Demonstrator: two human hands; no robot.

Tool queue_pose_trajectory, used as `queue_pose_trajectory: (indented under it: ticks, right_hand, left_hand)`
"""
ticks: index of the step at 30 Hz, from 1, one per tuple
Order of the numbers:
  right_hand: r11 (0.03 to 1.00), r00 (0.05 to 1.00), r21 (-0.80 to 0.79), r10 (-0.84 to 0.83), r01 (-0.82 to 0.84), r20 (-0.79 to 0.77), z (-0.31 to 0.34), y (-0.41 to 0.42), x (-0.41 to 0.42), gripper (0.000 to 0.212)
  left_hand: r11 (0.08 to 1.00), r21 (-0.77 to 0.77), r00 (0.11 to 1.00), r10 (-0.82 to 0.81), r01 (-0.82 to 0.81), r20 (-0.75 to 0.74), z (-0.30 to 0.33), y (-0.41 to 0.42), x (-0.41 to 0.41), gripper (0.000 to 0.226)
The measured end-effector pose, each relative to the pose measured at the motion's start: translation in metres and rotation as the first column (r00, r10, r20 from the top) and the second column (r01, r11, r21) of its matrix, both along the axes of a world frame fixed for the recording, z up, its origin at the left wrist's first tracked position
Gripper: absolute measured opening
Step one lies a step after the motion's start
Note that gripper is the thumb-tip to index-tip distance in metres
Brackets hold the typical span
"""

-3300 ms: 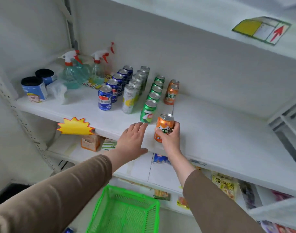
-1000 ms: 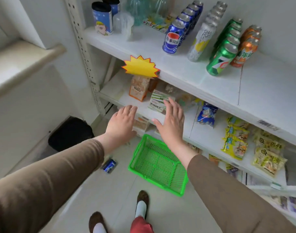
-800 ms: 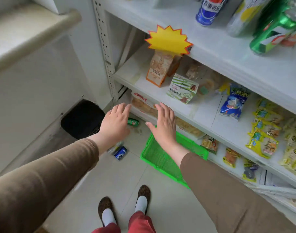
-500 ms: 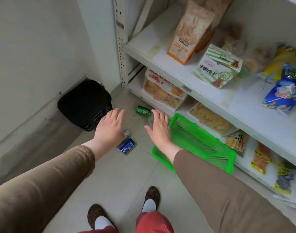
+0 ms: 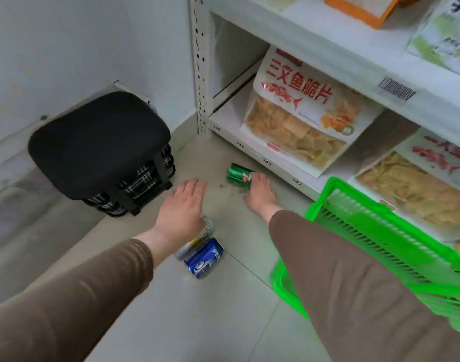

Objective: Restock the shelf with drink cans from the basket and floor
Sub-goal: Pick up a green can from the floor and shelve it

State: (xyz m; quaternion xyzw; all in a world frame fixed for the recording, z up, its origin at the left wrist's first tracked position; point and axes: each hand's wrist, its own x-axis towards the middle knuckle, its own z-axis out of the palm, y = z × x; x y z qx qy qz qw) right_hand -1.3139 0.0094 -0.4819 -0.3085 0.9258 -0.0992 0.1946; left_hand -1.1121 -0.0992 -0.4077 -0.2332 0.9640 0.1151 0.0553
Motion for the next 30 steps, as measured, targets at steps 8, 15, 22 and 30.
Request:
queue_pose_trajectory:
  ticks: [8,15,22,30]
  right_hand:
    - [0.991,0.997,0.134,0.028,-0.018,-0.07,-0.086,-0.048,-0.05,0.069]
    - [0.991,0.996,0.111,-0.073,0.079,-0.059,-0.1,-0.056,-0.04,0.052]
    - [0.998,0.984,-0.062,-0.008,0.019,0.176,0.003,-0.039,0.003,0.057]
    - [0.962,0.966,-0.247,-0.052,0.116,0.252,0.256,0.014,0.053,0.063]
  left_hand:
    - [0.998,-0.04,0.999,-0.04,0.04,0.002,-0.062,-0.031,-0.01,0.096]
    - [0.999,-0.037,1.0,-0.019,0.019,0.01,-0.072,-0.038,0.005,0.095]
    - [1.0,0.008,0.999,-0.001,0.0,0.035,-0.003,-0.027,0.016,0.094]
    - [0.999,0.04,1.0,-0.01,0.01,0.012,0.213,0.006,0.016,0.096]
